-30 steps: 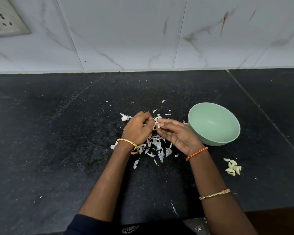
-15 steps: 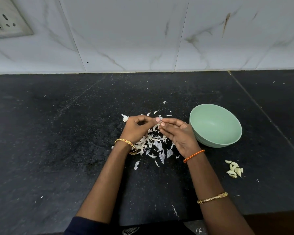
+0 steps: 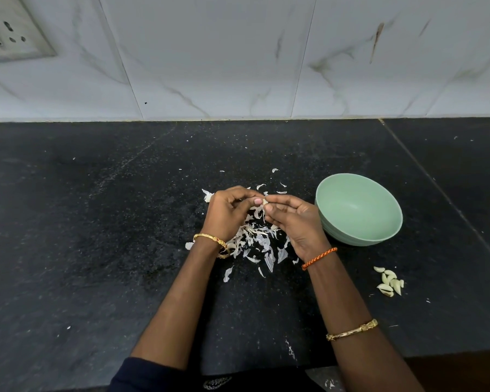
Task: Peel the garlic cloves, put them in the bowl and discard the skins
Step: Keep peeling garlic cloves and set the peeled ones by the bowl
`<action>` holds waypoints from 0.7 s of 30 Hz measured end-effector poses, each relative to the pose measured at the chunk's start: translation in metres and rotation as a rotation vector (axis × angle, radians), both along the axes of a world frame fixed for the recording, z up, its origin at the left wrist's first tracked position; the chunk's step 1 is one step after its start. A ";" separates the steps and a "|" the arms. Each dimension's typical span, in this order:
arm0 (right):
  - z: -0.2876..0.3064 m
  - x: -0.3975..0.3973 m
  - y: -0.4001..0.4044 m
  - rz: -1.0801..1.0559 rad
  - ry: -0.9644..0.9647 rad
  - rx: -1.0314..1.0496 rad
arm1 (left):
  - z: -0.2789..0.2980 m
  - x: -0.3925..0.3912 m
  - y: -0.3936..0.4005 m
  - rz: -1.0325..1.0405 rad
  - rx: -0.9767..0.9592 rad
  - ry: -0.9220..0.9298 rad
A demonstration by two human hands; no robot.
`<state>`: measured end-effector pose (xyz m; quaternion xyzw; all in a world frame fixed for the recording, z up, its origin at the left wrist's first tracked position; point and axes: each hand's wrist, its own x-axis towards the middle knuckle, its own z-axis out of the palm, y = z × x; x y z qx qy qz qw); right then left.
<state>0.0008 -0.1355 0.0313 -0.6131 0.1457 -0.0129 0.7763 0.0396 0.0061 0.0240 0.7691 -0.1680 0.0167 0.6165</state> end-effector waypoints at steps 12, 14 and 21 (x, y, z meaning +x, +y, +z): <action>-0.004 0.004 -0.002 0.025 -0.118 -0.311 | 0.006 0.004 0.002 0.062 0.054 0.026; -0.003 0.004 -0.002 0.048 -0.116 -0.317 | 0.008 0.004 0.002 0.029 0.022 0.065; -0.001 0.006 -0.003 0.104 -0.046 -0.194 | 0.010 0.000 0.004 -0.004 -0.097 0.217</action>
